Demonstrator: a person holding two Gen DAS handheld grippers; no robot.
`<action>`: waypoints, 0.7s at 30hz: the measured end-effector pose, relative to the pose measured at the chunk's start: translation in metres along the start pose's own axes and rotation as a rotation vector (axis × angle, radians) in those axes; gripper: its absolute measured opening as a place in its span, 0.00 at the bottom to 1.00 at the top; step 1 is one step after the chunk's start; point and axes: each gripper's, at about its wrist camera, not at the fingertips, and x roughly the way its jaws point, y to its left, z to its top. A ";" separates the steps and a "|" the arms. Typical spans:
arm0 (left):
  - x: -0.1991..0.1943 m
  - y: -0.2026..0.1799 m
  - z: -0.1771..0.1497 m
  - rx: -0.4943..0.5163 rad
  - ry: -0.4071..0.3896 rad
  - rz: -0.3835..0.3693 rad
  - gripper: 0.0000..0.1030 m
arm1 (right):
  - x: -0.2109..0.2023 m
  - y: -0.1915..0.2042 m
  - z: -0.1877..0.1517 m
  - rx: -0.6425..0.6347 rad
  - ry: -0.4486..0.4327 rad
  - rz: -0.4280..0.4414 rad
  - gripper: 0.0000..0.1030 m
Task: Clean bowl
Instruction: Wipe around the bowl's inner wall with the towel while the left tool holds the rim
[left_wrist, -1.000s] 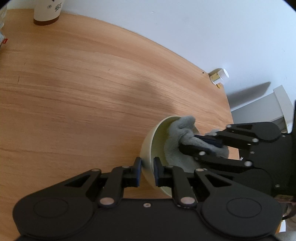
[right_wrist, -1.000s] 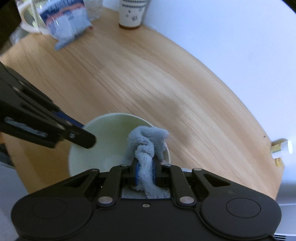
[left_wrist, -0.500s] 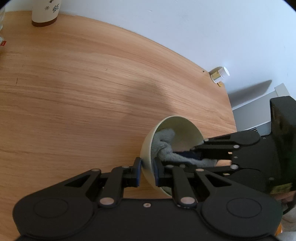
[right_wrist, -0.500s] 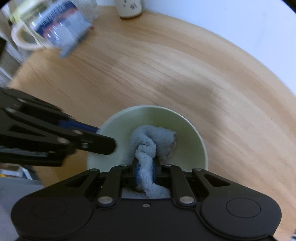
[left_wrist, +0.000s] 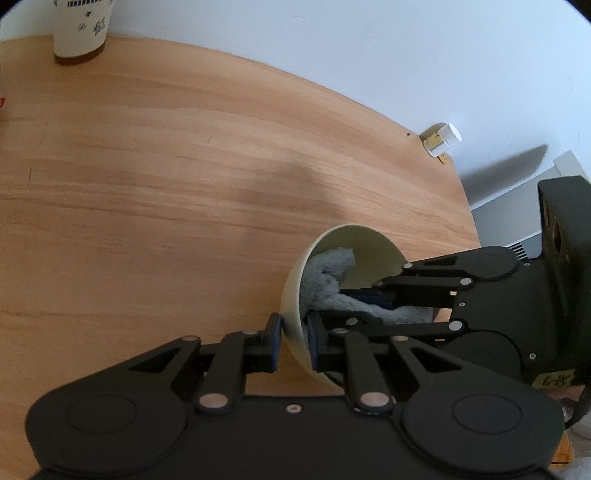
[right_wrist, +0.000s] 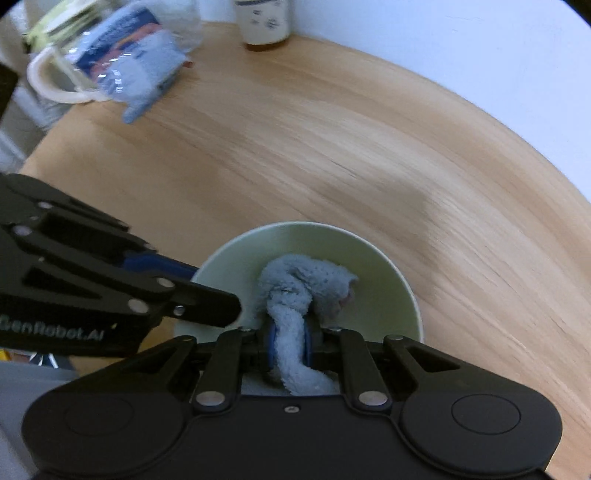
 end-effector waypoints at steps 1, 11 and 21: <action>0.001 -0.002 0.001 0.007 -0.006 0.011 0.13 | 0.000 0.002 0.001 -0.011 0.017 -0.029 0.15; 0.007 -0.006 0.009 0.033 -0.011 0.017 0.08 | -0.007 0.008 -0.007 -0.189 0.130 0.009 0.16; 0.008 0.000 0.012 0.038 -0.002 0.005 0.08 | -0.003 -0.007 0.000 -0.077 0.070 0.188 0.16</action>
